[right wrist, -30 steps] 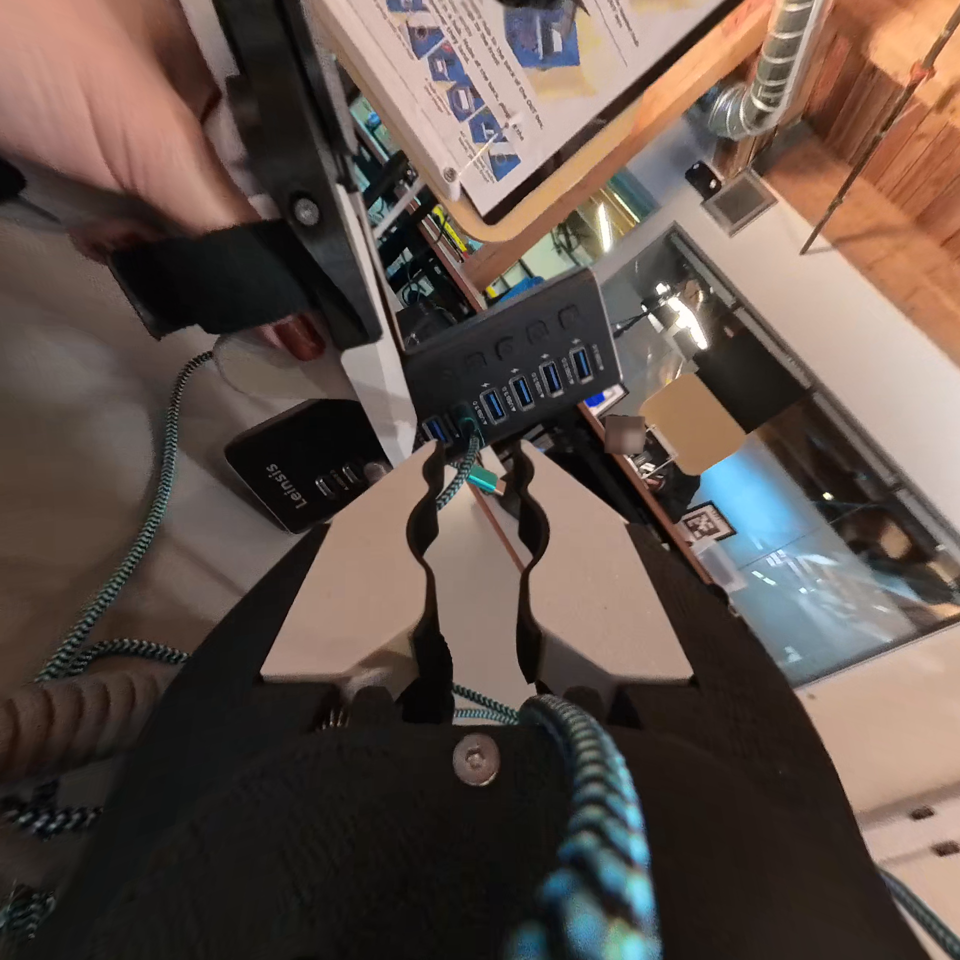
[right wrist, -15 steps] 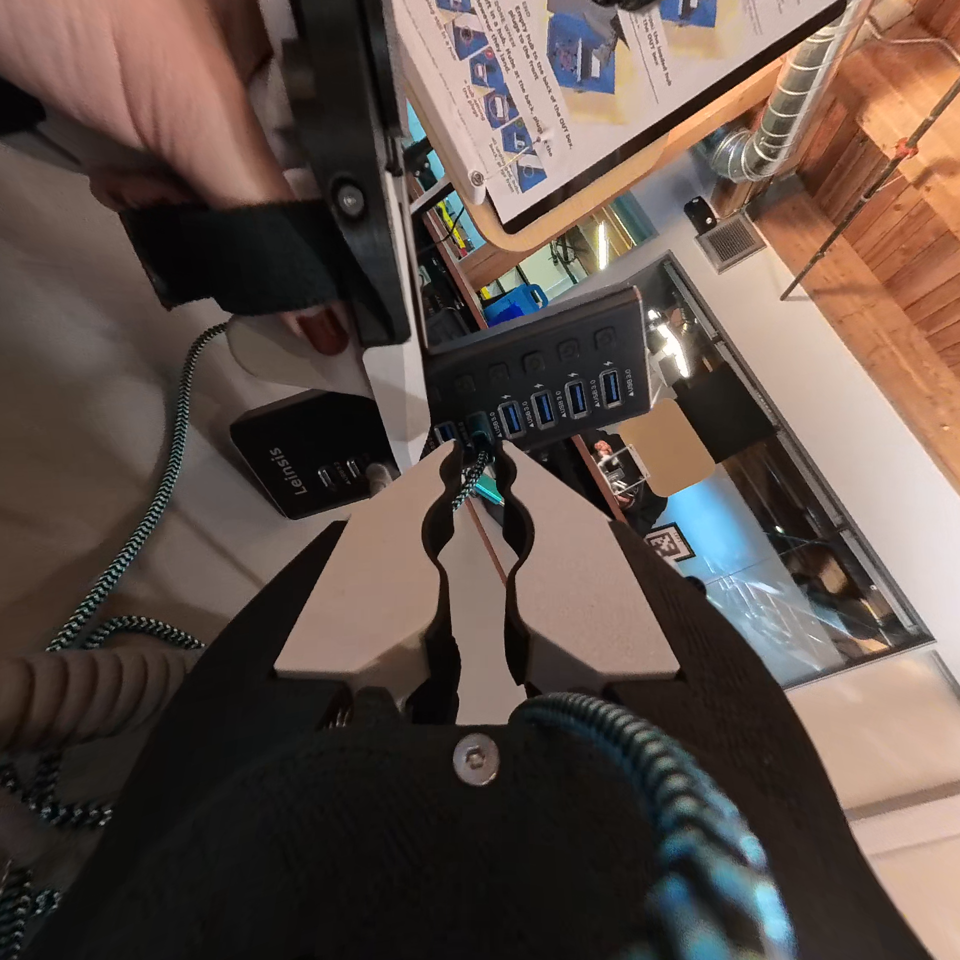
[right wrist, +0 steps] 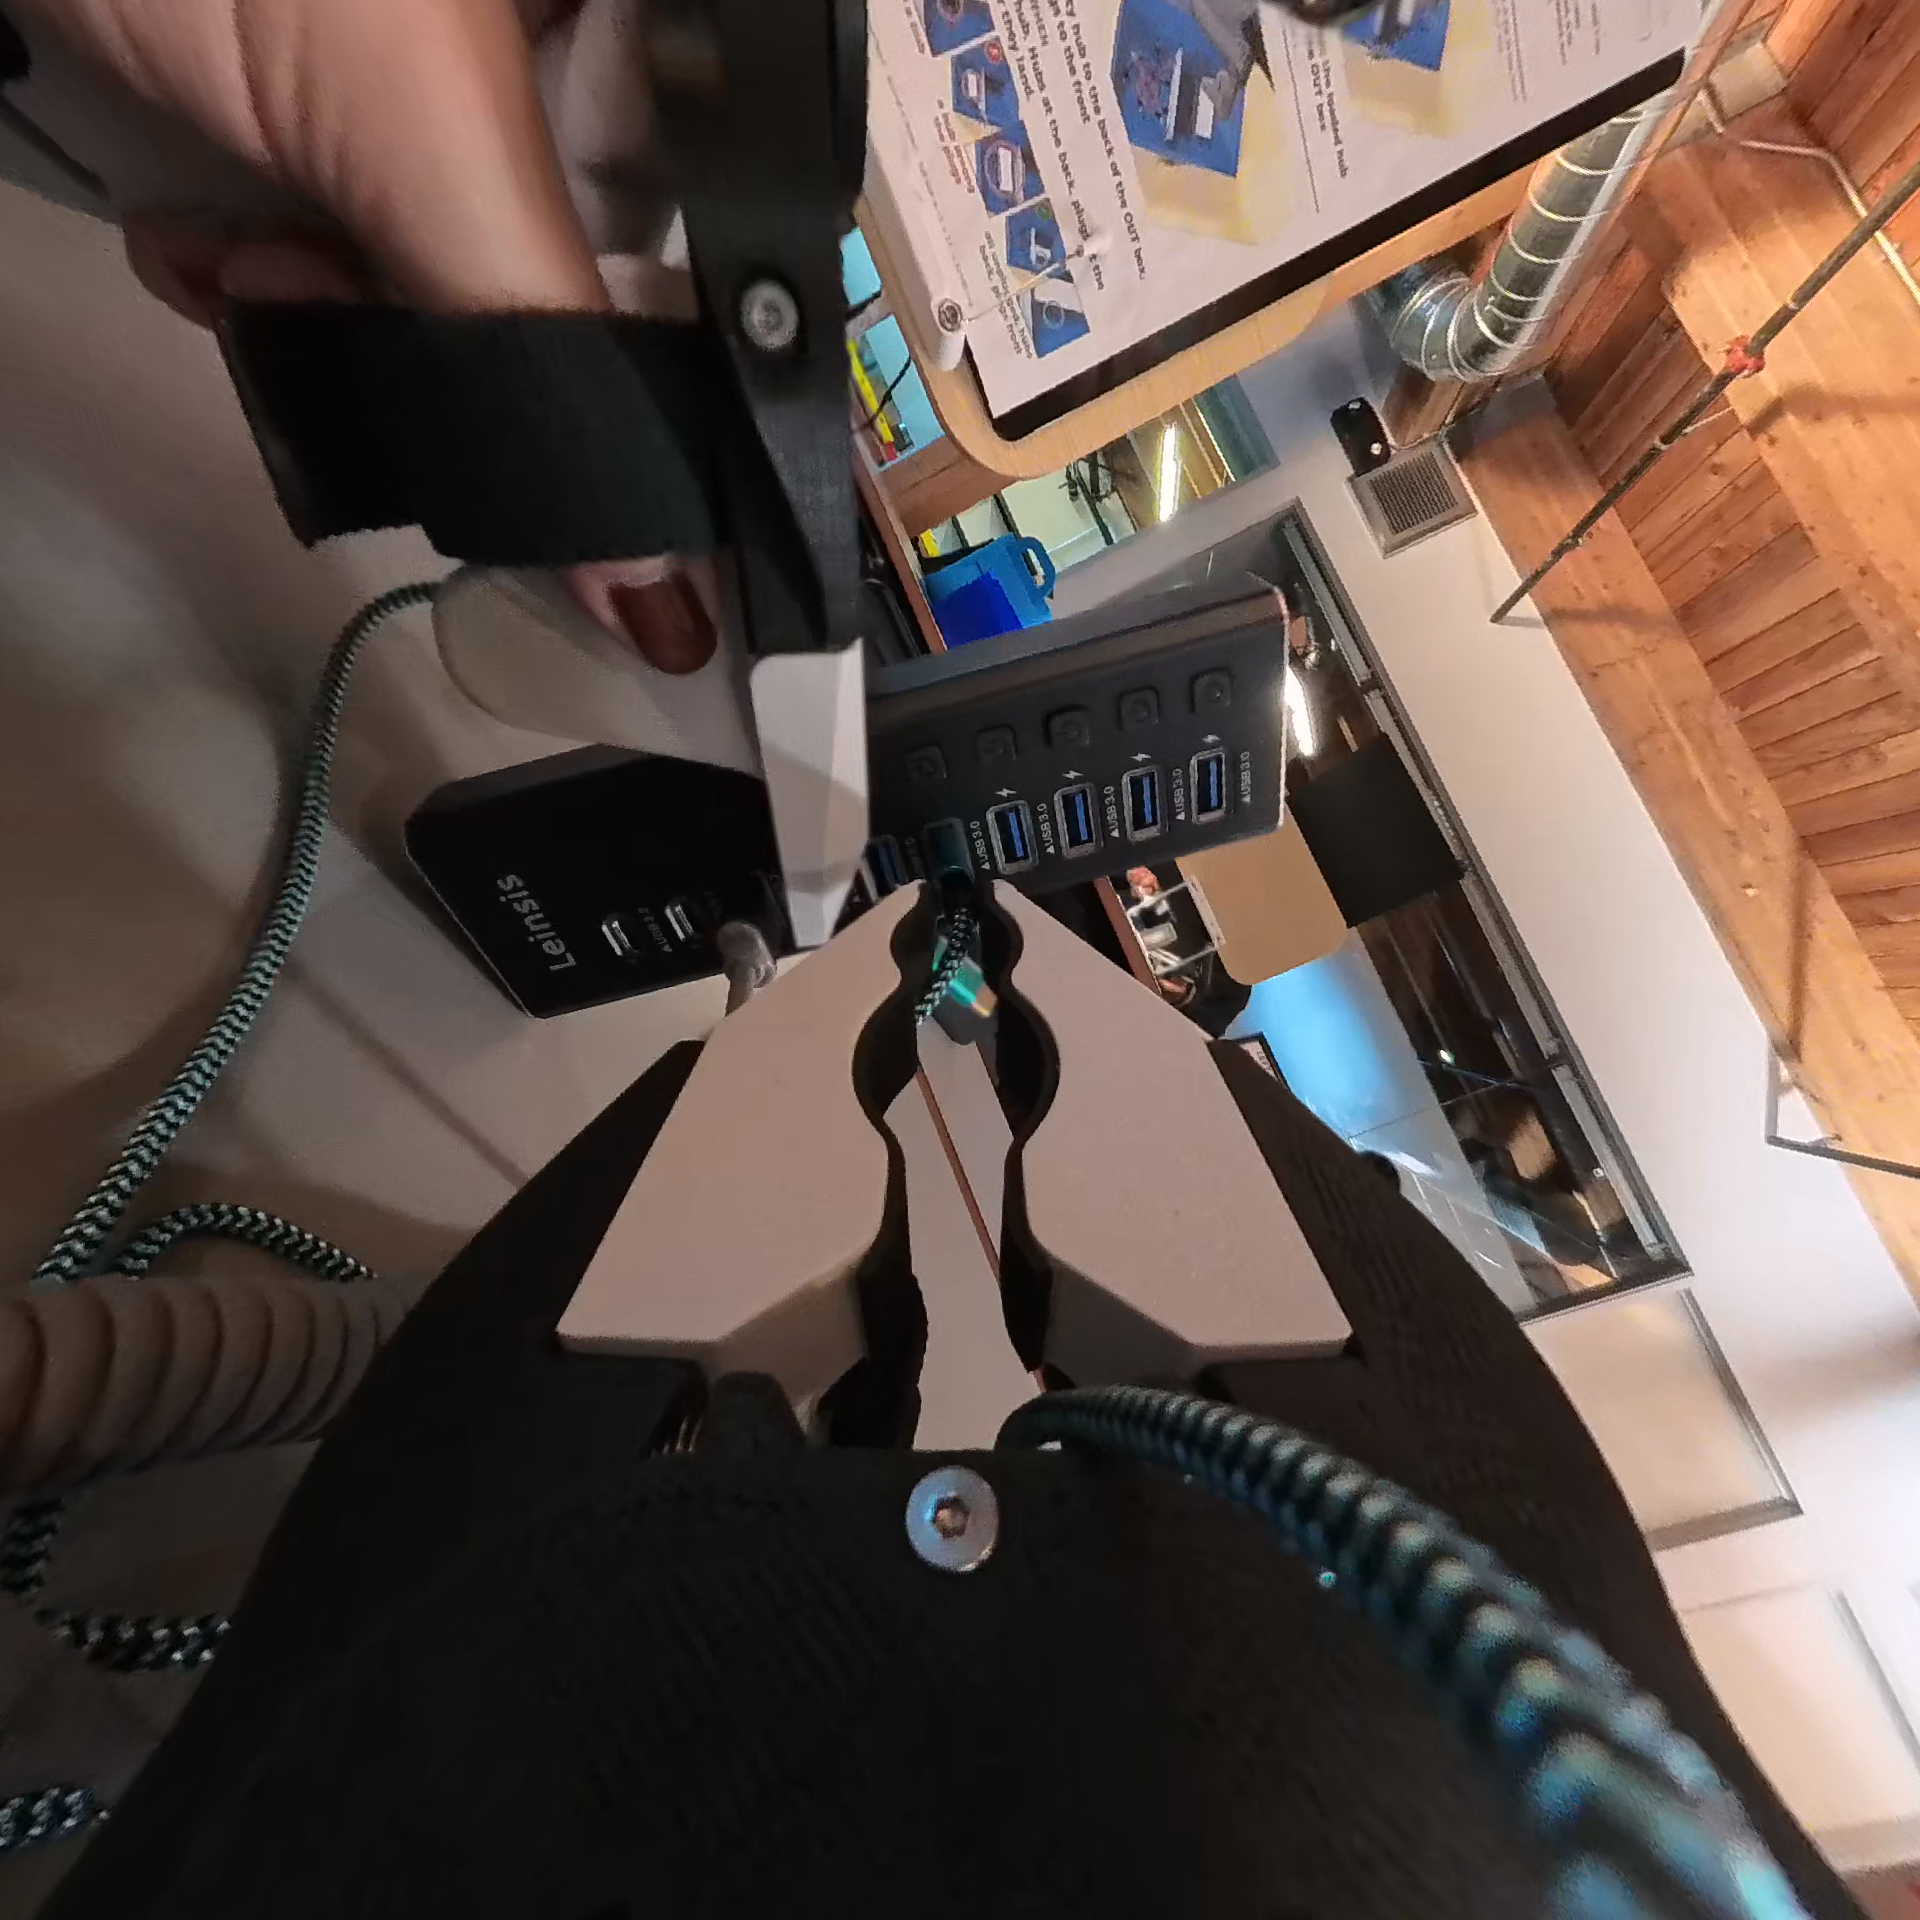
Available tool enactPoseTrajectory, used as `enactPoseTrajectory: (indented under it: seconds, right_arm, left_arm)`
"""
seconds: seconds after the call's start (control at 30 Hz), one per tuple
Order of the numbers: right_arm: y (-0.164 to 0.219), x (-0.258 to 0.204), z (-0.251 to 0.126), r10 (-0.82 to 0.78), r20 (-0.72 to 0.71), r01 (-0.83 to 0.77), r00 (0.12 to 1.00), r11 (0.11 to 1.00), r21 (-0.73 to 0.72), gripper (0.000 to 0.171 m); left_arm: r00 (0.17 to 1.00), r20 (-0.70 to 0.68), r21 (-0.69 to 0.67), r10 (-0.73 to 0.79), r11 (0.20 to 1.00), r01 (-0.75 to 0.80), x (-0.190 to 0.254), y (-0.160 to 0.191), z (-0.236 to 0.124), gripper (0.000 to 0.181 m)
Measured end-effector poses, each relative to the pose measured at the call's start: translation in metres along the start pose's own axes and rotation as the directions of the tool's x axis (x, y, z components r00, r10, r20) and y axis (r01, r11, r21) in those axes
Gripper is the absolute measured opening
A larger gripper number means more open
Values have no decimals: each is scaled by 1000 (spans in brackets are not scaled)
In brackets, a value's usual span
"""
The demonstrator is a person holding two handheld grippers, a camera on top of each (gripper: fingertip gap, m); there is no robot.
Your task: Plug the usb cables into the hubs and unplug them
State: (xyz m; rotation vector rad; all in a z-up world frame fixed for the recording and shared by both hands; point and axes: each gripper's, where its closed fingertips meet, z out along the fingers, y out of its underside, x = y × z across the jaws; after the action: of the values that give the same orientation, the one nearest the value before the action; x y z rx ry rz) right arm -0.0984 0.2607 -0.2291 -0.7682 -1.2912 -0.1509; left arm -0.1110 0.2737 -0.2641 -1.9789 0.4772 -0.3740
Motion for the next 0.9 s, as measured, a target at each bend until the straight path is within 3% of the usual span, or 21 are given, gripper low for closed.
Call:
enactPoseTrajectory:
  seconds: [0.1,0.33,0.6,0.9]
  right_arm:
    - [0,0,-1,-3,2,3,1000,1000,7,6]
    - [0,0,-1,-2,2,2,1000,1000,12,6]
    - [-3,-2,-2,-20,3,19,1000,999,31,6]
    - [-6,-3,-3,-71,-5,71,997,997,36,6]
  left_arm:
    - [1000,-21,100,-5,995,8,2,-14,-7,37]
    - [997,-44,165,67,985,-59,5,-22,-14,32]
    - [989,-87,266,121,959,-94,15,-37,-27,45]
    - [998,-34,285,44,958,-32,6,-37,-21,27]
